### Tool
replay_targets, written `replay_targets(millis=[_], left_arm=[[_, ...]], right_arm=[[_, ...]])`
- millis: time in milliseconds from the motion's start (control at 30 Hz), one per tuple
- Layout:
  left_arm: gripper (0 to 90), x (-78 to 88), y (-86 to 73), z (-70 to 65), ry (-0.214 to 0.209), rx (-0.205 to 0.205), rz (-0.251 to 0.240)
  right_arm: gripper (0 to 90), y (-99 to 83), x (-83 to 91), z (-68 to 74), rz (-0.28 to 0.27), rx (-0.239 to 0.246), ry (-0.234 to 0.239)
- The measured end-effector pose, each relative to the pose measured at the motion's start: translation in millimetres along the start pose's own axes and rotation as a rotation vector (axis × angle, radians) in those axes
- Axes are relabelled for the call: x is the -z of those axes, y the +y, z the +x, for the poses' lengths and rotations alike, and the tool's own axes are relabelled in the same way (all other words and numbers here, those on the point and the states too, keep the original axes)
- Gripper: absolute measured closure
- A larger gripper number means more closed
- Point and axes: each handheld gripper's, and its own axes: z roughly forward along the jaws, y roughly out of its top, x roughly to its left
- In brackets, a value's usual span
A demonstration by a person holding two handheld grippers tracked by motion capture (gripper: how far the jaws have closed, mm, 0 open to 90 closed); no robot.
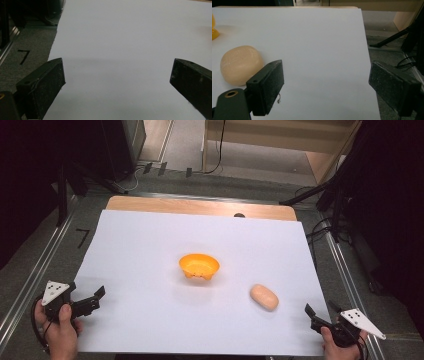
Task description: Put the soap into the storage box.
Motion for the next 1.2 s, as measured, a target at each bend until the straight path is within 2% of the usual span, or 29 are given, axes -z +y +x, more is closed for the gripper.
replay_targets(millis=[100,200,300,367,500,700,833,1000,1067,1200], left_arm=[[0.2,0.0,0.0,0.0,0.000,0.000,-0.001],[0.2,0.0,-0.1,0.0,0.000,0.001,-0.001],[0.2,-0.1,0.0,0.0,0.000,0.000,-0.001],[0.2,-0.1,0.1,0.1,0.000,-0.001,0.001],[0.1,-0.6,0.3,0.0,0.002,0.000,0.006],[0.1,-0.5,0.3,-0.1,0.001,-0.001,0.005],[0.1,-0.9,0.3,-0.7,0.004,-0.003,0.007],[0.1,-0.9,0.5,-0.1,0.005,0.000,0.009],[0.1,-1.0,0.5,-0.6,0.003,-0.004,0.011],[0.2,-0.3,0.2,-0.6,0.001,-0.008,0.004]], right_arm=[[14.0,0.6,-0.2,-0.5,0.004,-0.001,0.012],[18.6,1.2,-0.1,1.0,0.001,0.015,-0.004],[18.6,1.8,0.6,1.5,-0.002,0.017,-0.005],[16.6,2.4,1.1,0.0,-0.009,-0.002,-0.004],[14.4,4.7,-2.0,1.7,0.036,-0.008,-0.049],[12.6,10.3,-3.0,7.7,0.051,0.017,-0.035],[13.4,12.8,-5.5,12.8,0.084,0.027,-0.045],[18.1,16.2,-10.2,19.4,0.159,0.080,-0.012],[18.8,17.0,-12.2,21.1,0.168,0.096,-0.025],[26.6,21.4,-15.0,20.4,0.185,0.152,-0.002]])
